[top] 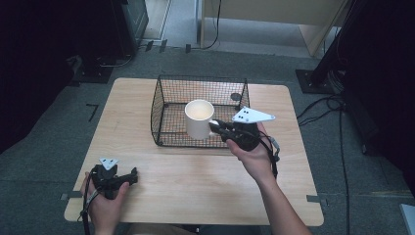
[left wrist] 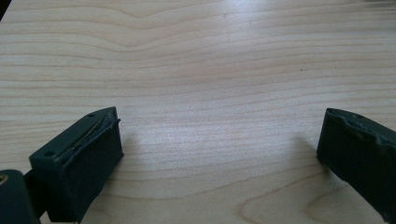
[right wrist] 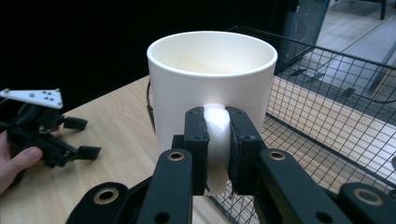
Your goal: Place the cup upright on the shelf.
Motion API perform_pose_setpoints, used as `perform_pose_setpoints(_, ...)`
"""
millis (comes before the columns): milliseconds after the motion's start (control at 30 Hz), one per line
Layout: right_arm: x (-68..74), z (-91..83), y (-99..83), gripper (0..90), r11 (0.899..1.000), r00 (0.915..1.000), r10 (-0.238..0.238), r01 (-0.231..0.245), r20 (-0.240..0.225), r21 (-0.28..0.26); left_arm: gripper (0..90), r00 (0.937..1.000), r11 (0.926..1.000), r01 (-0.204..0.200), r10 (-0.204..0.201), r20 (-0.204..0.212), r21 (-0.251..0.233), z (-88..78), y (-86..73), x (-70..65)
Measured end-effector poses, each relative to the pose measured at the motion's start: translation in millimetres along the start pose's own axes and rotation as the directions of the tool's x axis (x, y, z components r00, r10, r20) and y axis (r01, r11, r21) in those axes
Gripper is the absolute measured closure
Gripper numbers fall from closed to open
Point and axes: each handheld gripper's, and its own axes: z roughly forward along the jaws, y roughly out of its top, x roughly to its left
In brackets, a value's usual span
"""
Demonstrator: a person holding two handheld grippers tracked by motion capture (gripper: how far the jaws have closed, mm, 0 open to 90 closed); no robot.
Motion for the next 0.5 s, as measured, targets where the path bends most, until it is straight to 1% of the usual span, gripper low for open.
perform_pose_setpoints(67, -1.0, 1.7, 0.3, 80.6, 1.0, 1.0, -0.001, 0.001, 0.008, -0.003, 0.1, 1.0, 1.0, 0.0, 0.0, 0.001, 0.0, 0.0, 0.0, 0.0)
perform_pose_setpoints(100, -3.9, 6.7, 0.4, 80.5, 1.0, 0.9996, 0.005, -0.005, 0.027, -0.003, 0.1, 1.0, 1.0, -0.001, 0.001, 0.001, -0.002, 0.1, -0.1, -0.1)
perform_pose_setpoints(133, -5.8, 9.3, 0.1, 80.6, 1.0, 0.9994, 0.011, -0.011, 0.034, -0.004, 0.1, 1.0, 1.0, -0.001, 0.001, 0.001, -0.002, 0.1, -0.1, -0.1)
perform_pose_setpoints(167, -5.8, 9.3, 0.1, 80.6, 1.0, 0.9994, 0.011, -0.011, 0.034, -0.004, 0.1, 1.0, 1.0, -0.001, 0.001, 0.001, -0.001, 0.1, 0.0, -0.1)
perform_pose_setpoints(267, -11.6, 17.4, -0.9, 80.6, 1.0, 0.9983, 0.031, -0.031, 0.048, -0.002, 0.1, 1.0, 1.0, -0.003, 0.003, 0.002, 0.002, -0.1, 0.0, 0.1)
perform_pose_setpoints(333, -17.0, 24.6, -1.4, 80.5, 0.999, 0.9963, 0.048, -0.048, 0.072, -0.001, 0.1, 1.0, 1.0, -0.003, 0.003, 0.002, -0.001, 0.0, 0.0, 0.0)
perform_pose_setpoints(367, -17.0, 24.6, -1.4, 80.5, 0.999, 0.9963, 0.048, -0.048, 0.072, -0.001, 0.1, 1.0, 1.0, -0.004, 0.004, 0.002, -0.001, 0.1, 0.0, 0.0)
perform_pose_setpoints(400, -20.8, 29.0, -1.6, 80.5, 0.999, 0.9947, 0.053, -0.053, 0.089, 0.0, 0.1, 1.0, 1.0, -0.004, 0.004, 0.002, -0.001, 0.1, 0.0, 0.0)
perform_pose_setpoints(433, -20.8, 29.0, -1.6, 80.5, 0.999, 0.9947, 0.053, -0.053, 0.089, 0.0, 0.1, 1.0, 1.0, -0.004, 0.004, 0.002, -0.001, 0.1, 0.0, -0.1)
perform_pose_setpoints(500, -23.6, 33.2, -1.9, 80.5, 0.998, 0.9929, 0.058, -0.059, 0.104, 0.005, 0.1, 1.0, 1.0, -0.004, 0.004, 0.002, -0.001, 0.1, -0.1, -0.1)
